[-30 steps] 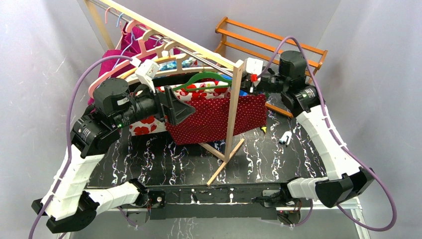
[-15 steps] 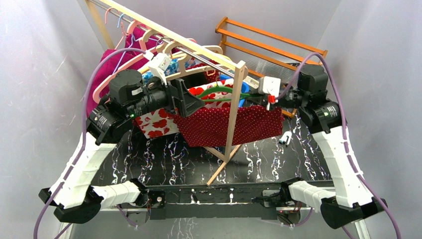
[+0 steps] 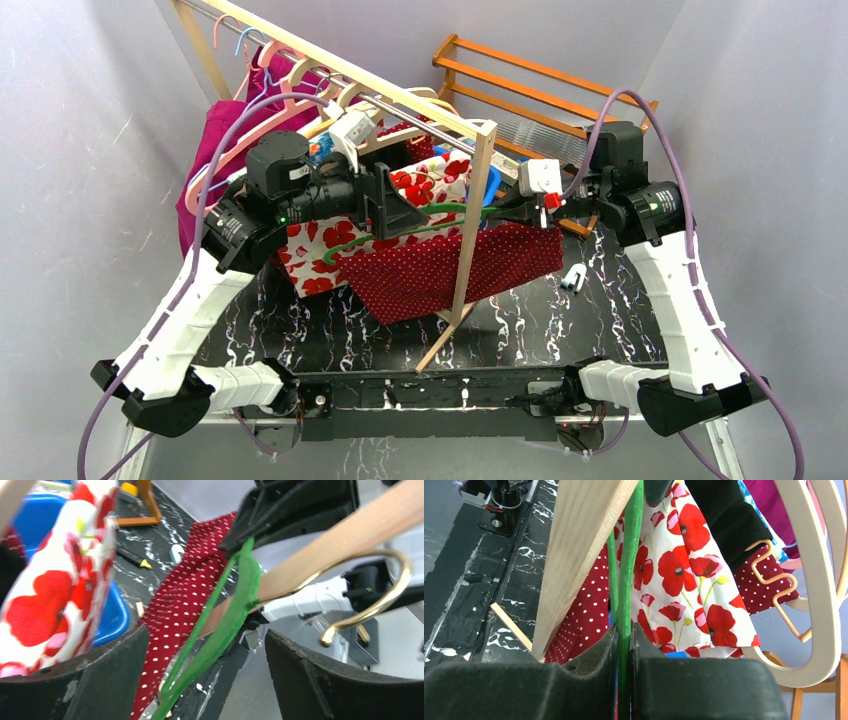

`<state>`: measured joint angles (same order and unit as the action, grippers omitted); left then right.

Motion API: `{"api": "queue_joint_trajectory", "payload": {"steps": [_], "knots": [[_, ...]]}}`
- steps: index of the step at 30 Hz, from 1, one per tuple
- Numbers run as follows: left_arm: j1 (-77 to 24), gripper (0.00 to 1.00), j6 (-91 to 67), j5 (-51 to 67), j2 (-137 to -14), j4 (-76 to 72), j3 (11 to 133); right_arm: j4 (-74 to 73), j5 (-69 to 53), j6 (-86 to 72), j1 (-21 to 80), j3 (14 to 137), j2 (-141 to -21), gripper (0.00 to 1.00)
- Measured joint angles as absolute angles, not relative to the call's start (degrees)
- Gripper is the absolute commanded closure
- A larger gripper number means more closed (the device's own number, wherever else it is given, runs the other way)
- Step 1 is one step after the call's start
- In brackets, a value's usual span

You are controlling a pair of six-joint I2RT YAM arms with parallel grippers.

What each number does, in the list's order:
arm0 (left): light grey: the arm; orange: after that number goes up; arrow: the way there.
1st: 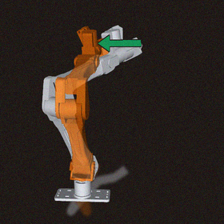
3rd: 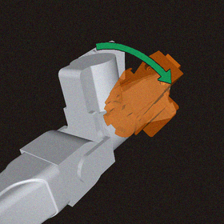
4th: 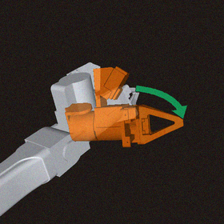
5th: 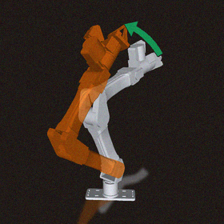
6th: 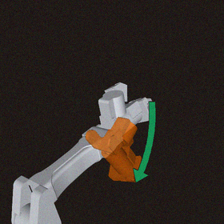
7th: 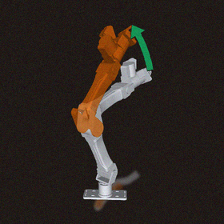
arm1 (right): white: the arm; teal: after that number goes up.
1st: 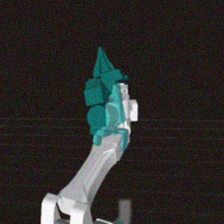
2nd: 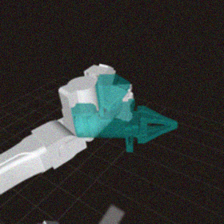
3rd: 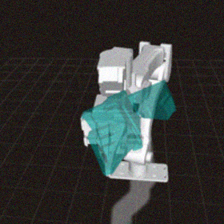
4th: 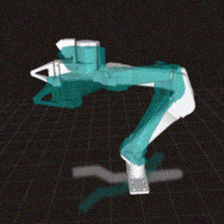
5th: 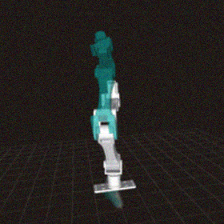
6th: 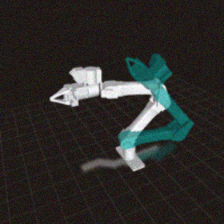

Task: Remove the skirt from the hanger
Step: Adjust the hanger.

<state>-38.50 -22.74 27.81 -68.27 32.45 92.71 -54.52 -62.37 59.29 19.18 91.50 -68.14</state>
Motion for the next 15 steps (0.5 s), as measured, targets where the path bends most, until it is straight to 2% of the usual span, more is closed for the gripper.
{"api": "queue_joint_trajectory", "payload": {"steps": [1, 6, 11, 14, 15], "knots": [[-38.52, 0.30, -22.57, 29.61, -67.81, 31.09, 91.29, -54.50, -62.92, 59.13, 19.18, 91.77, -68.40, 1.00], [-38.52, 0.39, -21.82, 34.30, -66.85, 26.87, 87.07, -54.39, -65.30, 58.35, 19.18, 92.73, -68.75, 1.00], [-38.52, 0.55, -21.69, 37.63, -67.96, 23.05, 86.72, -54.37, -66.41, 57.98, 19.18, 92.90, -68.86, 1.00], [-38.52, 0.82, -20.71, 39.07, -68.75, 21.28, 86.65, -54.13, -66.26, 56.90, 19.07, 92.84, -68.95, 1.00], [-38.52, 0.87, -20.23, 39.35, -68.82, 20.69, 86.54, -53.82, -66.08, 56.49, 19.00, 92.68, -68.95, 1.00]]}}
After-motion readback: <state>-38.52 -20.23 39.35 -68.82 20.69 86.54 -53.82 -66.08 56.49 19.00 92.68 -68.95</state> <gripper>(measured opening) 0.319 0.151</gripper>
